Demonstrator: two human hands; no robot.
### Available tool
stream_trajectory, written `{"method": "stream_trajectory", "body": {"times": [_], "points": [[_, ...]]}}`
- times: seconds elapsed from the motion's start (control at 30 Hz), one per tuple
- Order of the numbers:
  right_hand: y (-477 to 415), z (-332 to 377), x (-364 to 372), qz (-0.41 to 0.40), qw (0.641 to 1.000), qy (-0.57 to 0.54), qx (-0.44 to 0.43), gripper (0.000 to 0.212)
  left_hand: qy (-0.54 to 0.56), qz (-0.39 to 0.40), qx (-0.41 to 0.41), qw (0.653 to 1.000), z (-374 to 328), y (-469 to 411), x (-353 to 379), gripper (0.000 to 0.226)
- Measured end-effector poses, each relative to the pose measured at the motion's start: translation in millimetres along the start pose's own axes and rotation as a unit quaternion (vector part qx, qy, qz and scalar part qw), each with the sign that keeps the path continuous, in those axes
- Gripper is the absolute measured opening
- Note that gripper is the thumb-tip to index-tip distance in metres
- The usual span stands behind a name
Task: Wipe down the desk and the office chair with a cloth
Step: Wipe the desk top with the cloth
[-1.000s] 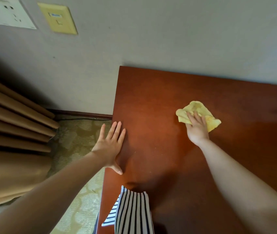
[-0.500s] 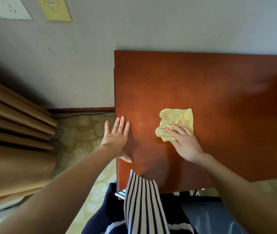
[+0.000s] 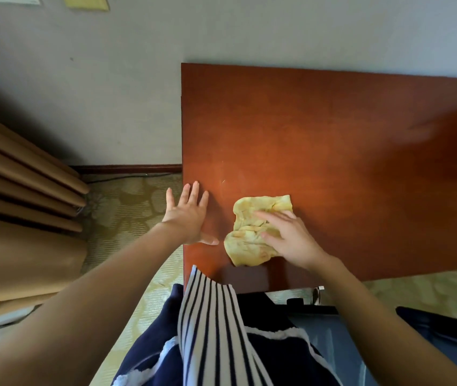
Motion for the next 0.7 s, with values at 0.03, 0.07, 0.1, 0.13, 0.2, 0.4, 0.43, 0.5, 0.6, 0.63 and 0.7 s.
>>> {"method": "stream_trajectory", "body": {"times": [0.03,0.07,0.1,0.13,0.2,0.4,0.43,0.5,0.6,0.63,0.7], "points": [[-7,0,-9,-0.022,0.998,0.06,-0.017,0.048,0.017,-0.004,-0.003,1.0,1,1,1,0.116],[-12,-2,-16,-0.038,0.993,0.108,-0.028,0.046,0.035,-0.008,-0.007,0.999,2,3,2,0.113],[-16,-5,-21,-0.046,0.99,0.129,-0.028,0.044,0.052,-0.012,-0.013,0.998,3,4,4,0.11],[-18,-8,-23,-0.044,0.991,0.127,-0.018,0.044,0.068,-0.017,-0.018,0.997,4,5,6,0.108],[-18,-15,-18,-0.02,0.994,0.11,-0.003,0.043,0.097,-0.029,-0.034,0.994,5,8,9,0.104],[-1,0,-21,-0.088,0.988,0.075,-0.106,0.01,0.157,-0.045,-0.079,0.983,3,16,13,0.101],[1,2,-30,-0.119,0.983,0.058,-0.124,0.009,0.167,-0.048,-0.086,0.981,2,17,13,0.101],[0,0,-52,-0.185,0.972,0.036,-0.142,0.011,0.177,-0.057,-0.098,0.978,2,19,11,0.101],[-10,-18,-75,-0.235,0.964,0.023,-0.12,0.016,0.187,-0.065,-0.118,0.973,1,19,10,0.1],[-14,-27,-78,-0.235,0.967,0.017,-0.095,0.022,0.192,-0.066,-0.123,0.971,1,20,11,0.1],[-20,-46,-73,-0.208,0.978,0.009,-0.034,0.037,0.197,-0.064,-0.131,0.97,-2,21,13,0.099]]}}
Point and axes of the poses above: each hand's wrist, its own y-axis away from the middle knuckle, its own x-axis out of the palm, z = x × y, the point moved 8 cm from there along -y, towards the middle knuckle, and after that the axes turned 10 degrees about -x, right-handed, at the moved point
